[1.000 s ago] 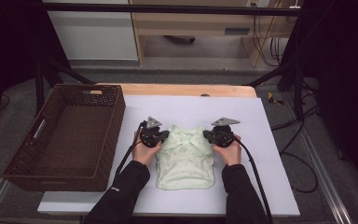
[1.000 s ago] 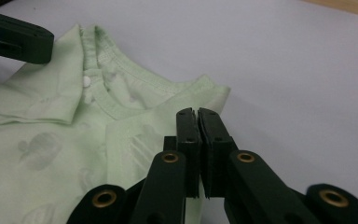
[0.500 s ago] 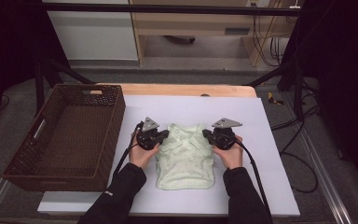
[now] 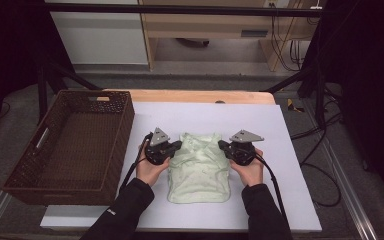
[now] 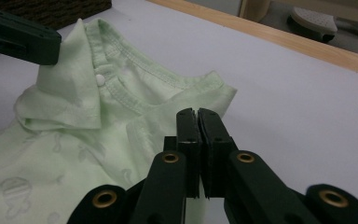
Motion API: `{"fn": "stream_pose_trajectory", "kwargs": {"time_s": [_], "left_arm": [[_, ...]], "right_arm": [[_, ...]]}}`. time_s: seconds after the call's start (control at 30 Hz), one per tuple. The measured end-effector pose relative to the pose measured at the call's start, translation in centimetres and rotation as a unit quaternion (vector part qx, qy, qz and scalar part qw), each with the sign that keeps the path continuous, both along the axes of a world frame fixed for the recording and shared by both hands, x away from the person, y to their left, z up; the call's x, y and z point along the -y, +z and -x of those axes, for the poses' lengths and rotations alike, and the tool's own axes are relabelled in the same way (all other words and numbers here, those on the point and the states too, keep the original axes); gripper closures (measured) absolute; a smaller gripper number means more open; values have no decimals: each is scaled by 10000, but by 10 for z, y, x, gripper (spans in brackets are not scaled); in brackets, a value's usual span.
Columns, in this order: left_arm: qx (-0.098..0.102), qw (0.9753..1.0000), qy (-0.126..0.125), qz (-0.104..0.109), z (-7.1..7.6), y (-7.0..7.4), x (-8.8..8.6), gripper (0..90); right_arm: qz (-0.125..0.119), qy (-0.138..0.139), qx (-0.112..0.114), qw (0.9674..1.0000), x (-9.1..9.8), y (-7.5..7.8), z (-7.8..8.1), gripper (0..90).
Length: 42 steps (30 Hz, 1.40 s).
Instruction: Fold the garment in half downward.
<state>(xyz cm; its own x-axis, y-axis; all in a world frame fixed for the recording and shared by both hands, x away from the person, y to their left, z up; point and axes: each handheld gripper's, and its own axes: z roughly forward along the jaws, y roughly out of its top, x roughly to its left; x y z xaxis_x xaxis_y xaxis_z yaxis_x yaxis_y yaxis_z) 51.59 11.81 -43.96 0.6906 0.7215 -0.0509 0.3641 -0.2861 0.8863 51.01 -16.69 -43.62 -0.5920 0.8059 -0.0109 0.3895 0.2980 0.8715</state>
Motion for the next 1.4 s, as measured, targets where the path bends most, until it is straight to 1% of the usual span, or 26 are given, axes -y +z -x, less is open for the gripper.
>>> {"fn": "stream_pose_trajectory", "kwargs": {"time_s": [0.1, 0.37, 0.83, 0.87, 1.0, 1.23, 1.4], "left_arm": [[57, 10000, -54, 12, 6, 0, -1, 880], [130, 9998, -176, -14, 18, -1, -2, 880], [209, 9987, -441, -137, 43, -3, -3, 880], [218, 9986, -466, -154, 45, -3, -4, 880], [220, 9980, -555, -193, 53, -4, -5, 879], [212, 9966, -710, -352, 65, -6, -6, 879], [171, 9961, -773, -382, 72, -8, -9, 879]], "right_arm": [[33, 37, 75, 10000, -1, 1, 5, 882], [46, 87, 210, 9997, -4, -1, 18, 882], [107, 292, 290, 9991, -7, -6, 42, 882], [96, 303, 326, 9990, -7, -6, 45, 882], [54, 369, 329, 9988, -6, -6, 53, 882], [63, 518, 312, 9981, -5, -11, 65, 882], [-7, 610, 300, 9977, -4, -12, 73, 882]]}}
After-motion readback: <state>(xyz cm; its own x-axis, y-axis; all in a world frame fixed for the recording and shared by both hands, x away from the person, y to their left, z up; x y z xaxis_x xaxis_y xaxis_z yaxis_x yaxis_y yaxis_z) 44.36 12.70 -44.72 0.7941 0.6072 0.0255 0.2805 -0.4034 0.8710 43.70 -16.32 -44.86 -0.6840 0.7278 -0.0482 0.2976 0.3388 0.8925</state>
